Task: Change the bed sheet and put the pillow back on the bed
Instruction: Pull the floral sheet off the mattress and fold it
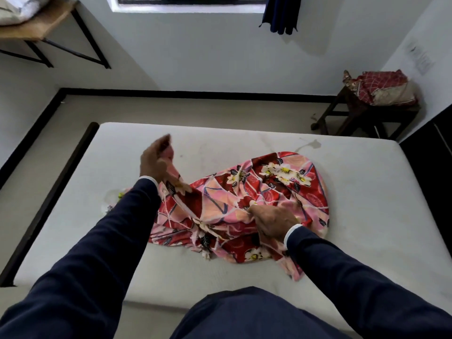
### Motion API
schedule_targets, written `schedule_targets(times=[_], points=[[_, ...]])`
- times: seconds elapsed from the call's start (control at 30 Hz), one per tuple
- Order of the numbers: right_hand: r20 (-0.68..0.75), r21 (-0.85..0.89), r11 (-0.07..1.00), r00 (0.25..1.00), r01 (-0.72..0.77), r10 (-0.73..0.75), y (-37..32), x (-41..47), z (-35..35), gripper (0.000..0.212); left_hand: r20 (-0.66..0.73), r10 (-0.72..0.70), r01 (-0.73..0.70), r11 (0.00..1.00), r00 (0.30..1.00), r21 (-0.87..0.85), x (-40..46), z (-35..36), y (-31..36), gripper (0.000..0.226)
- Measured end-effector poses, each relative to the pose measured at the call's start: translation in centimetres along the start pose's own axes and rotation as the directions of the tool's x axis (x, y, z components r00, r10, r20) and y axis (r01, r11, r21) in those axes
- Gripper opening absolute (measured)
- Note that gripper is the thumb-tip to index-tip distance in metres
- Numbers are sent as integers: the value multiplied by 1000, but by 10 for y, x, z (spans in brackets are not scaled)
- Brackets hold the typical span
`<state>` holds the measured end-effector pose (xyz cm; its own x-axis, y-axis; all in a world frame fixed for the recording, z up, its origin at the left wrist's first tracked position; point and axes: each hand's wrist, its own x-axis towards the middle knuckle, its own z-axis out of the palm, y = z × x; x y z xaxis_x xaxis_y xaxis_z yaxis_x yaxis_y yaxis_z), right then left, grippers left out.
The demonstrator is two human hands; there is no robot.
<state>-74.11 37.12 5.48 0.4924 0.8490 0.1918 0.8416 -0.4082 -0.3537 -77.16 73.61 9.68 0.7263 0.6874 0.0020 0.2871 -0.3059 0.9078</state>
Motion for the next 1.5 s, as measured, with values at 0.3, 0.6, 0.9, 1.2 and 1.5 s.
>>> schedule_targets(times=[0.3,0.6,0.9,1.2,1.5], points=[[-103,74,993,989,-97,104,7,25,-29,31,755,105,-75,994,647,-75,-91,99,47,42],[46,210,950,973,-230,226,6,13,-42,18,817,166,-431,896,552,109,-118,117,56,21],[-83,327,902,943,-281,324,6,14,-34,39,658,341,-600,771,672,213,-116,111,62,21],[149,344,849,916,-402,373,16,41,-9,54,187,418,-455,856,889,246,-116,72,84,21],[17,499,802,929,-329,370,40,43,-10,27,-139,273,-245,951,952,187,-101,-6,114,20]])
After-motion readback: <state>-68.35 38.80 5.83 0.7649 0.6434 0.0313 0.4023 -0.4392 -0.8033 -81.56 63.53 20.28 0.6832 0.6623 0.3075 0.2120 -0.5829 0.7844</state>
